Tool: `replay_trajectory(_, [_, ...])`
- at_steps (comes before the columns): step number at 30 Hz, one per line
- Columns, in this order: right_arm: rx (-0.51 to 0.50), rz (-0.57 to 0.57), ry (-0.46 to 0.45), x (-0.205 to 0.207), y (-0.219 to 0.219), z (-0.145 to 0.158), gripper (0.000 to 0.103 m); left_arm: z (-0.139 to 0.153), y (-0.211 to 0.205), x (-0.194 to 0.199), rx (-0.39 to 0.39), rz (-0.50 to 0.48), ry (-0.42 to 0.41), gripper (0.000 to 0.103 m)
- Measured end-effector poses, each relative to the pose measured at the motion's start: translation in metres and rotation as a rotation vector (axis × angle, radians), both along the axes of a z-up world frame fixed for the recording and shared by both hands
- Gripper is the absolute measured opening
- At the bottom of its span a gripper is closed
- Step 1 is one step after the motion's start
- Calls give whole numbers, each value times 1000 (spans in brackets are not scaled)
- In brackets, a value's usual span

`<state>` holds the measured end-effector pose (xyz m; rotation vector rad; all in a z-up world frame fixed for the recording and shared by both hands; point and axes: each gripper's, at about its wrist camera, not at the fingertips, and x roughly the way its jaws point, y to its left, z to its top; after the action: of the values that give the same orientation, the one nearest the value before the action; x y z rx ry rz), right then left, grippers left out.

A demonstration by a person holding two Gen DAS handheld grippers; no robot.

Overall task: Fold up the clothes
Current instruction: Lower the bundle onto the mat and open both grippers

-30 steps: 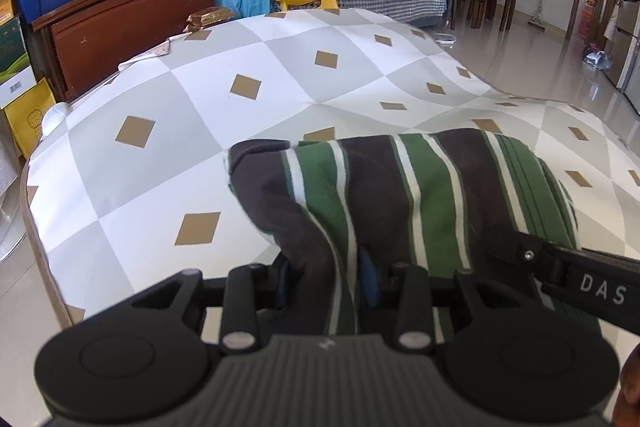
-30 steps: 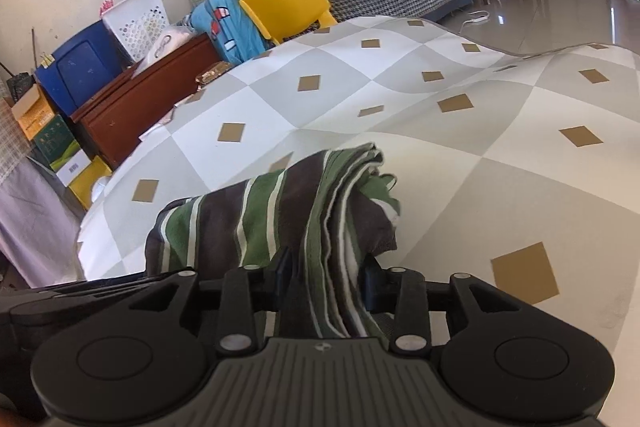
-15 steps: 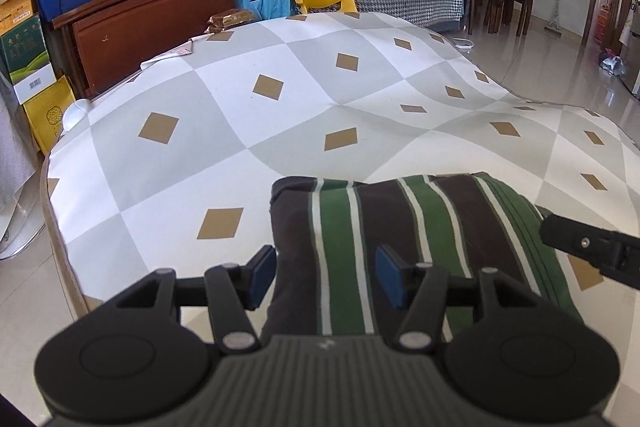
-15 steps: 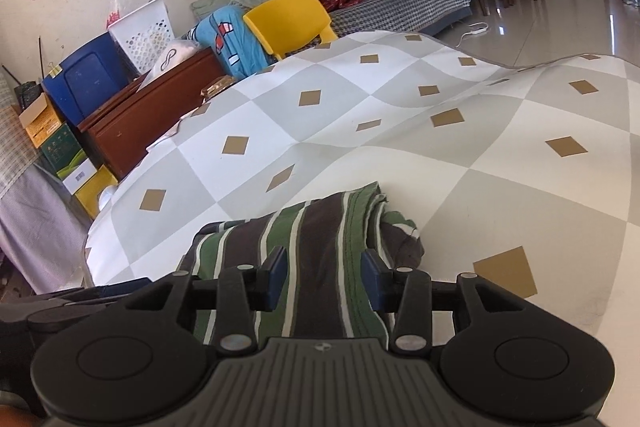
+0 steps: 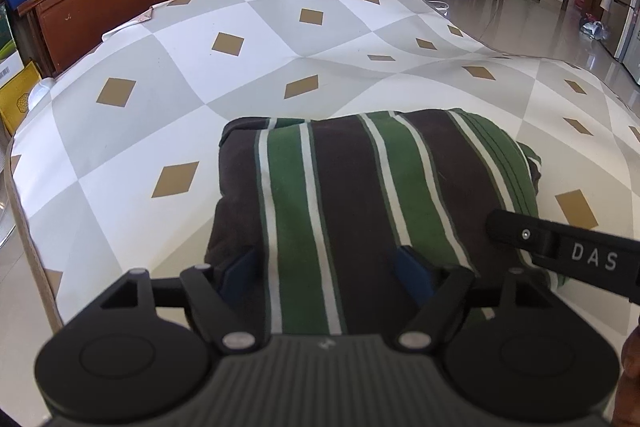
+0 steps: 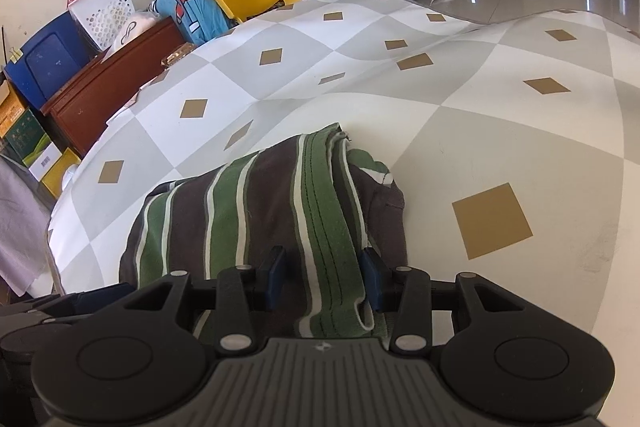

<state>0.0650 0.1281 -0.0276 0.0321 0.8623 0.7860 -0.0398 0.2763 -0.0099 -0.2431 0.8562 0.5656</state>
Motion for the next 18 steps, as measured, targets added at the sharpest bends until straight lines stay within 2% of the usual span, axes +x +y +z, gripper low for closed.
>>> replay_trajectory(2, [-12,5,-12,-2,1,0,40,-2,-1,1,5,1,3,80])
replay_trajectory(5, [-19,7,-9,-3,0,2,40,-5,-3,2,13,9,14,91])
replay_trajectory(8, [-35,9,9,-3,-3,6,41,-7,-2,2,8,27,11,94])
replay_trajectory(10, [-52,9,9,-5,-5,11,42,-9,-2,1,11,37,15,102])
replay_trajectory(18, [-143,-29,30,-11,-21,26,47,-8,2,-4,-31,56,13,103])
